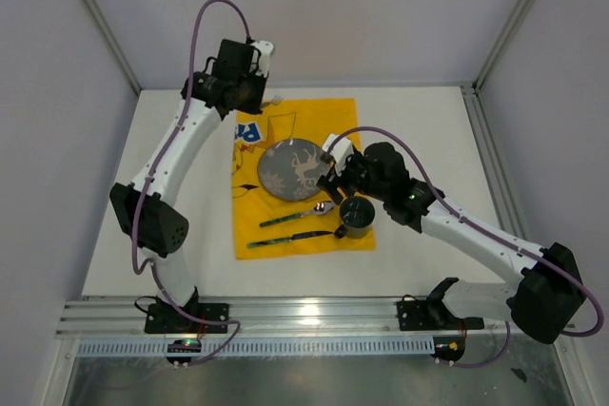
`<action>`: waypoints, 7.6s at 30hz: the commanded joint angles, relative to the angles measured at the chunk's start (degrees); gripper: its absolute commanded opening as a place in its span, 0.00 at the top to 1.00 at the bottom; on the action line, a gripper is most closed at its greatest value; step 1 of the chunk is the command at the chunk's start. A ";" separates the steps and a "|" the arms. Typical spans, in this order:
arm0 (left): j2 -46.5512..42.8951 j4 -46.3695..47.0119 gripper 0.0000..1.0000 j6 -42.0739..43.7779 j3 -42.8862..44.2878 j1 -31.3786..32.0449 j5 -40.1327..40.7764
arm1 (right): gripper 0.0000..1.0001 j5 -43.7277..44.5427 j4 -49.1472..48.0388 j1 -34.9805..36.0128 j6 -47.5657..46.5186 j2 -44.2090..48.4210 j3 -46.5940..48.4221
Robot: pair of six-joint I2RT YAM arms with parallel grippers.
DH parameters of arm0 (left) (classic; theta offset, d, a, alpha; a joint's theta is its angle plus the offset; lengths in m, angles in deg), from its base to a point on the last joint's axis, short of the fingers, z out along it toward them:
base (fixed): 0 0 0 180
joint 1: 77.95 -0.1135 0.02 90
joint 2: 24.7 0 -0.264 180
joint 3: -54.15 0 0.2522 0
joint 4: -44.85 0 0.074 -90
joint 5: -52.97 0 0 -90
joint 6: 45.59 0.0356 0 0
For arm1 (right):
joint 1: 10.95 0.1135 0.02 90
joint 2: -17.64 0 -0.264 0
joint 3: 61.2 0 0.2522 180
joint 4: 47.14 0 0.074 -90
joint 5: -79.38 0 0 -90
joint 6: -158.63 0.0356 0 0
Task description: Set the dinner table for one person
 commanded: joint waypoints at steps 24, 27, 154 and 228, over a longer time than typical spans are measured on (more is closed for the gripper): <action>18.16 -3.66 1.00 -4.31 20.01 -15.68 -35.08 | 0.26 1.25 -5.05 -2.96 -0.73 -8.75 4.91; 14.39 -5.07 1.00 -2.21 16.34 -15.59 -28.32 | 0.26 2.22 -5.84 -3.14 0.49 -8.40 5.09; 26.16 -12.11 0.59 -86.04 -3.02 -9.70 15.91 | 0.26 9.25 10.59 -3.14 13.24 -17.62 15.99; 45.32 20.24 1.00 -97.38 20.00 -9.35 5.45 | 0.30 -2.17 9.45 -3.14 19.66 -17.98 16.25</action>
